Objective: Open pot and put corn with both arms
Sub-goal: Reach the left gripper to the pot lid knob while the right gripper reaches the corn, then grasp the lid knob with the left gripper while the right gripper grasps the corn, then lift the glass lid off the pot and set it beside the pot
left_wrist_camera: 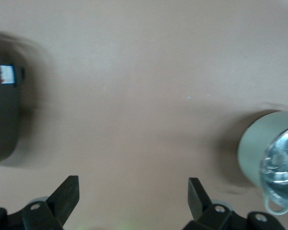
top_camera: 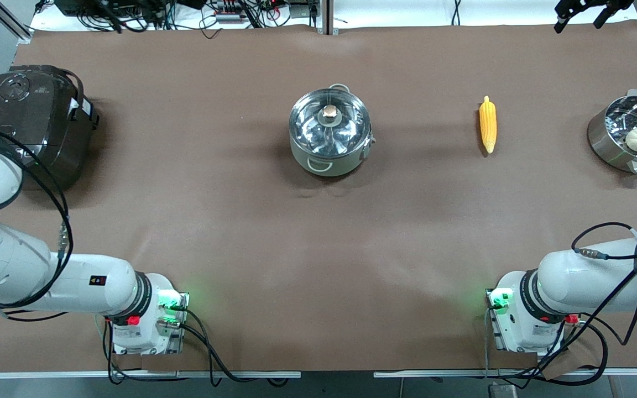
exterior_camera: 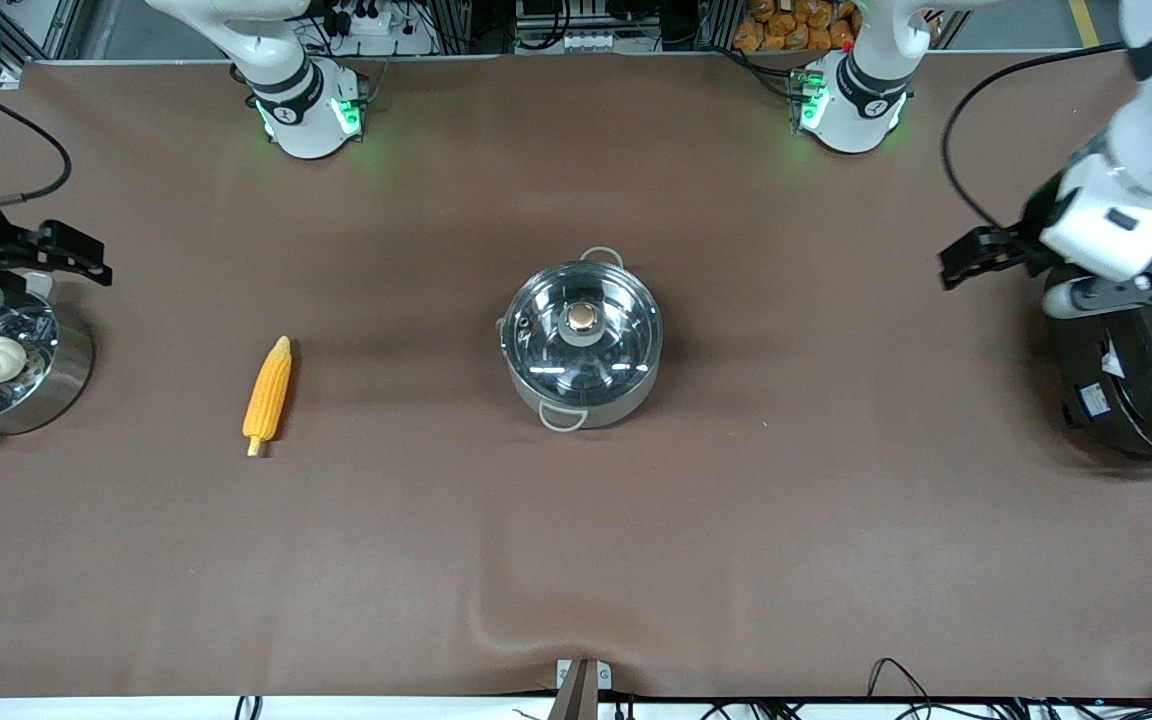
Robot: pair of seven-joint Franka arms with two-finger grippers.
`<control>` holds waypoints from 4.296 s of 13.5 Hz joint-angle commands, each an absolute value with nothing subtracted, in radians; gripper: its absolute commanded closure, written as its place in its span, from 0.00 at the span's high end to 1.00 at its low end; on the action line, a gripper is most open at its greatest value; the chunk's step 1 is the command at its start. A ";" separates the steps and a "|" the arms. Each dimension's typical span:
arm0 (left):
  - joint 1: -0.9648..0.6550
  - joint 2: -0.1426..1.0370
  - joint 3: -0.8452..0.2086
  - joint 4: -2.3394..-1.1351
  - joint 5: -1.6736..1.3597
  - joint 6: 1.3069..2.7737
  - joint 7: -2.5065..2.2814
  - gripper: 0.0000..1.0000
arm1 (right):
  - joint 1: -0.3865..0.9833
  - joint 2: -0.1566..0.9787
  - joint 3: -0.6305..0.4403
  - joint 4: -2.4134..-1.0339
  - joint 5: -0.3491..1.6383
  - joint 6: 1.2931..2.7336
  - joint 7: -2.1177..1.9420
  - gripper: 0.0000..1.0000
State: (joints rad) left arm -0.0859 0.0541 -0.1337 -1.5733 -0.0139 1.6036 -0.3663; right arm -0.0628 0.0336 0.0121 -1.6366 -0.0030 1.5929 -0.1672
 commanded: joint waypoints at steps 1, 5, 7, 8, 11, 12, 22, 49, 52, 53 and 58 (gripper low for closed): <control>-0.181 0.121 -0.135 -1.543 -0.035 1.690 -0.464 1.00 | -0.078 0.115 0.018 -1.629 0.011 1.626 -0.167 1.00; -0.380 0.271 -0.132 -1.503 -0.020 1.770 -0.765 1.00 | -0.091 0.221 0.018 -1.727 0.011 1.800 -0.172 1.00; -0.439 0.354 -0.133 -1.447 -0.006 1.785 -0.862 1.00 | -0.084 0.265 0.018 -1.785 0.011 1.911 -0.172 1.00; -0.478 0.401 -0.133 -1.410 -0.006 1.789 -0.908 1.00 | -0.083 0.302 0.018 -1.795 0.011 1.949 -0.172 1.00; -0.583 0.504 -0.124 -1.368 0.000 1.853 -1.073 1.00 | -0.066 0.403 0.020 -1.798 0.011 1.991 -0.167 1.00; -0.610 0.532 -0.123 -1.368 0.008 1.885 -1.113 1.00 | -0.063 0.423 0.020 -1.802 0.011 2.014 -0.167 1.00; -0.721 0.626 -0.115 -1.364 0.043 1.996 -1.256 1.00 | -0.032 0.509 0.021 -1.990 0.012 2.370 0.040 1.00; -0.528 0.353 -0.115 -1.377 0.038 1.783 -1.070 0.00 | -0.020 0.445 0.023 -1.888 0.003 2.189 0.028 0.00; -0.474 0.345 -0.117 -1.381 0.032 1.747 -0.997 0.00 | -0.011 0.434 0.025 -1.836 0.003 2.104 0.037 0.00; -0.442 0.347 -0.117 -1.381 0.029 1.732 -0.945 0.00 | -0.011 0.434 0.025 -1.807 0.003 2.062 0.038 0.00; -0.246 0.359 -0.117 -1.477 0.029 1.736 -0.608 0.00 | 0.003 0.433 0.025 -1.749 0.006 1.976 0.043 0.00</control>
State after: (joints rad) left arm -0.3206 0.3732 -0.1020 -1.4374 0.0267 1.7372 -0.7239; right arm -0.0038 0.4447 0.0254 -1.7514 0.0009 1.9967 0.0287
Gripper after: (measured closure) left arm 0.498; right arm 0.634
